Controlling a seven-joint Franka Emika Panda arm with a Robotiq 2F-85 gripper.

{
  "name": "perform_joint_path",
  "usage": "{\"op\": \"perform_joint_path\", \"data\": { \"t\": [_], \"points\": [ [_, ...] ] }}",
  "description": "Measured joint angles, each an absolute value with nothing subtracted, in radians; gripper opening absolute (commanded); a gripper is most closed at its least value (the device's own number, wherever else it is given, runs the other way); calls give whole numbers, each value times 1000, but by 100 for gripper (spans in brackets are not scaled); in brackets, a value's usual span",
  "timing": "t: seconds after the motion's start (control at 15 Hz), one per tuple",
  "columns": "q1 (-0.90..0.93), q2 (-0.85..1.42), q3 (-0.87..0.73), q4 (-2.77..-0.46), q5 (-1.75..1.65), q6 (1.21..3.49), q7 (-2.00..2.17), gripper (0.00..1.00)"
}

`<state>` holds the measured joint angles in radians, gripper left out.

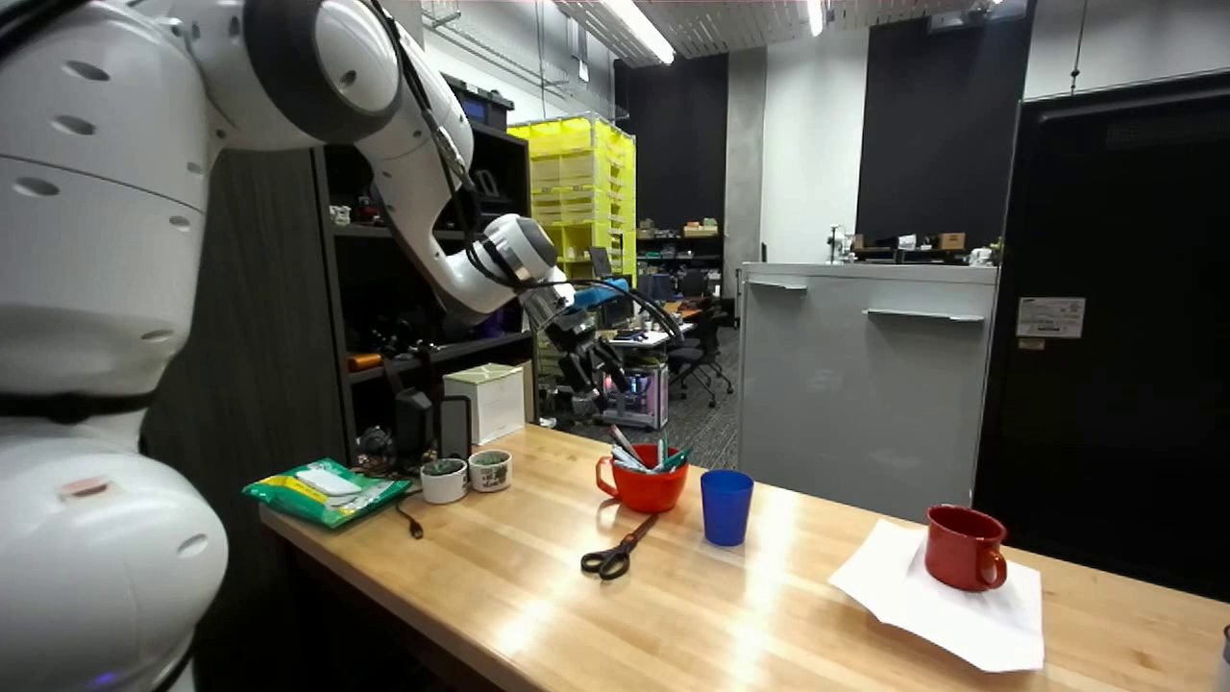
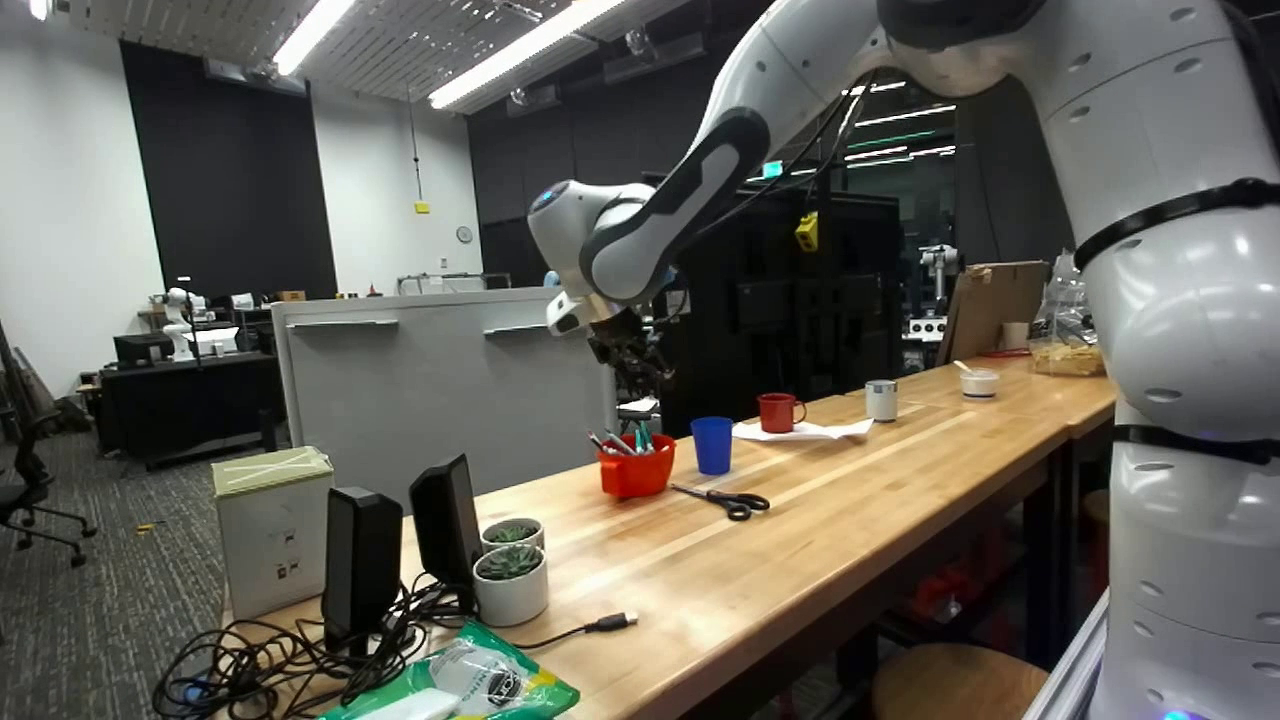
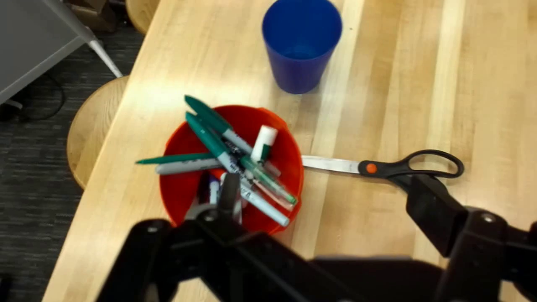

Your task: Move the orange cup forward

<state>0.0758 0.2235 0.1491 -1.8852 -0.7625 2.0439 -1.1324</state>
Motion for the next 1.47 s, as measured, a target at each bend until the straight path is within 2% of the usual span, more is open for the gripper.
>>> {"op": "perform_joint_path", "data": {
  "t": [0.6,1.47],
  "points": [
    [-35,-30,1,-2038,-404,2050,-1088,100],
    [-104,-28,-123,-2158,-130,2252,-704,100]
  ]
}}
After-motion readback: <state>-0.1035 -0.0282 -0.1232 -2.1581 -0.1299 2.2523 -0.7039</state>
